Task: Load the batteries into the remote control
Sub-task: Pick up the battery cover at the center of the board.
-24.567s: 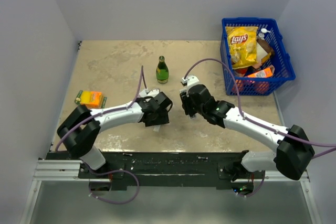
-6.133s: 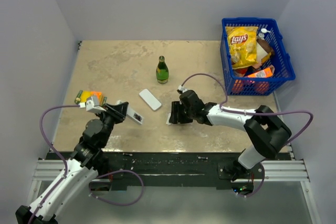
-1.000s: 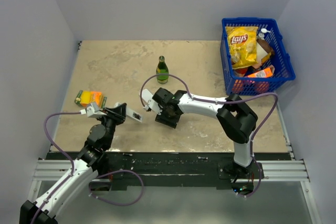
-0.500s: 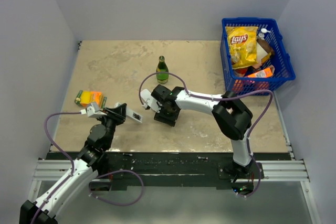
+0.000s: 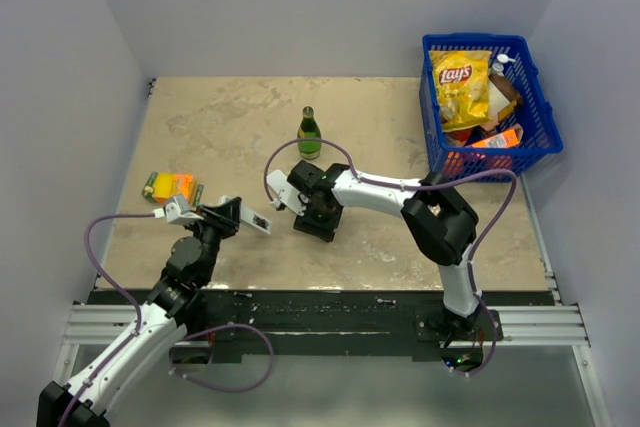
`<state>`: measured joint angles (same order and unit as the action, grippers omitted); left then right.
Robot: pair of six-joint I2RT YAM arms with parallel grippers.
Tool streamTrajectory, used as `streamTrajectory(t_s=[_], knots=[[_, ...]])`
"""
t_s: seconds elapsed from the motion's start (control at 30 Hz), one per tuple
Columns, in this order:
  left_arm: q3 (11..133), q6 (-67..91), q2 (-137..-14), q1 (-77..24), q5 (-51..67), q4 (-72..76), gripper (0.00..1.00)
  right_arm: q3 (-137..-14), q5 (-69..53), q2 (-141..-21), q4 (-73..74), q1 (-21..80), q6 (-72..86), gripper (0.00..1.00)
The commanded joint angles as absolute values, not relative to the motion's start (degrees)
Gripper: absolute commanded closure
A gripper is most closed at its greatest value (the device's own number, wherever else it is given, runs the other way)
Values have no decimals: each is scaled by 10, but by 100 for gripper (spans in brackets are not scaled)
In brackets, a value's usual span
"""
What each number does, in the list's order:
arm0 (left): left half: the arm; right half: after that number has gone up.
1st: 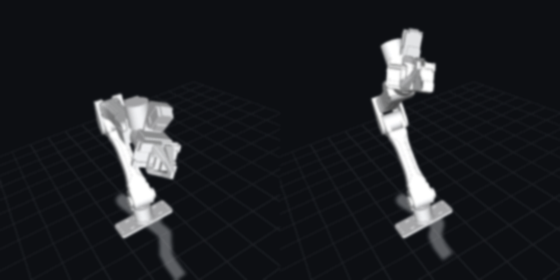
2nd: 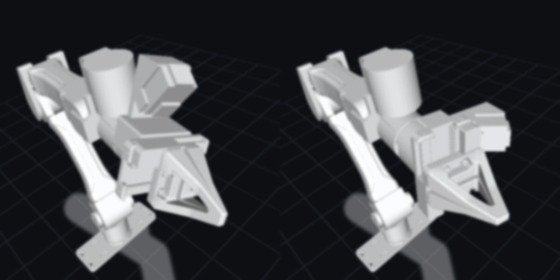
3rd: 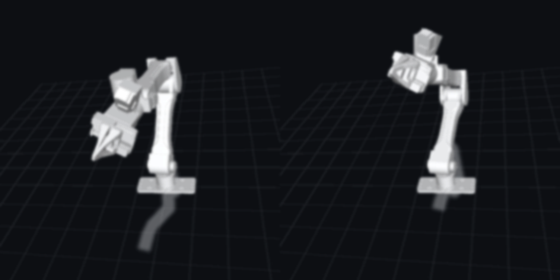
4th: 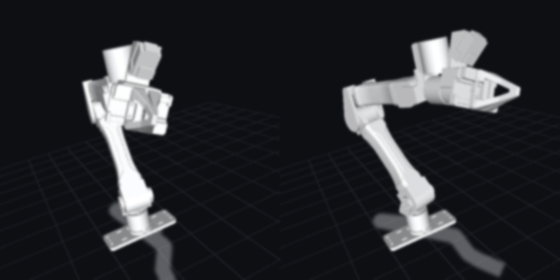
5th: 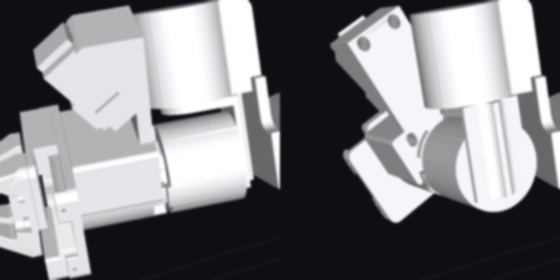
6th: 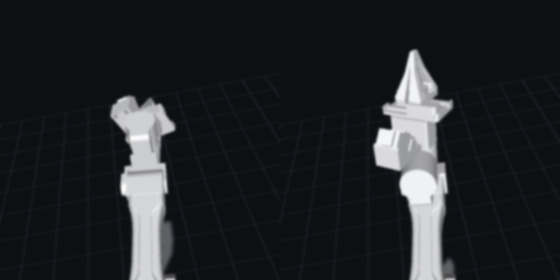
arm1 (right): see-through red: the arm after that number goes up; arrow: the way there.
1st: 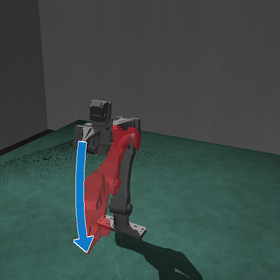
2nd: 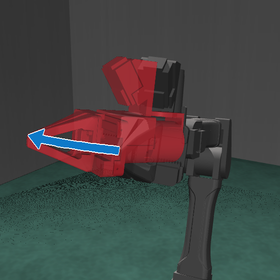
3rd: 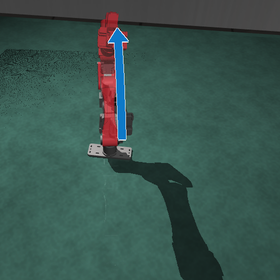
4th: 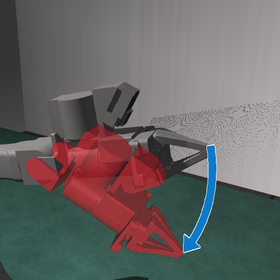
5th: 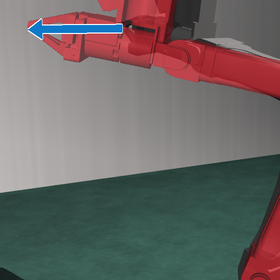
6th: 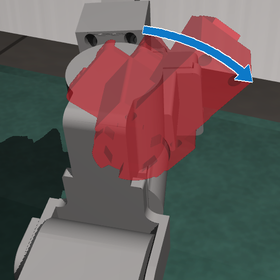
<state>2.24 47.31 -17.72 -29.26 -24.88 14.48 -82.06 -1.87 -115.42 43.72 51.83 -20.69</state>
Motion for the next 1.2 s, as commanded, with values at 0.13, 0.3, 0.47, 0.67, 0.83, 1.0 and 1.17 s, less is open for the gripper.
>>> streamTrajectory(t_s=[0.13,0.3,0.47,0.67,0.83,1.0,1.17], knots=[[-4,467,-178,-289,-253,170,100,-844,-37,-1194,448,517,-212,47],[-5,468,-183,-289,-252,172,100,-850,-34,-1199,452,519,-209,49],[-4,468,-182,-289,-250,173,100,-851,-45,-1198,450,519,-210,52],[-4,471,-184,-289,-250,176,100,-842,-46,-1186,446,519,-208,68],[-5,475,-188,-288,-244,186,100,-832,-47,-1173,443,519,-206,80],[-6,477,-196,-289,-242,192,100,-821,-59,-1143,436,519,-201,85],[-15,491,-208,-289,-239,214,100,-809,-65,-1113,425,519,-192,90]])
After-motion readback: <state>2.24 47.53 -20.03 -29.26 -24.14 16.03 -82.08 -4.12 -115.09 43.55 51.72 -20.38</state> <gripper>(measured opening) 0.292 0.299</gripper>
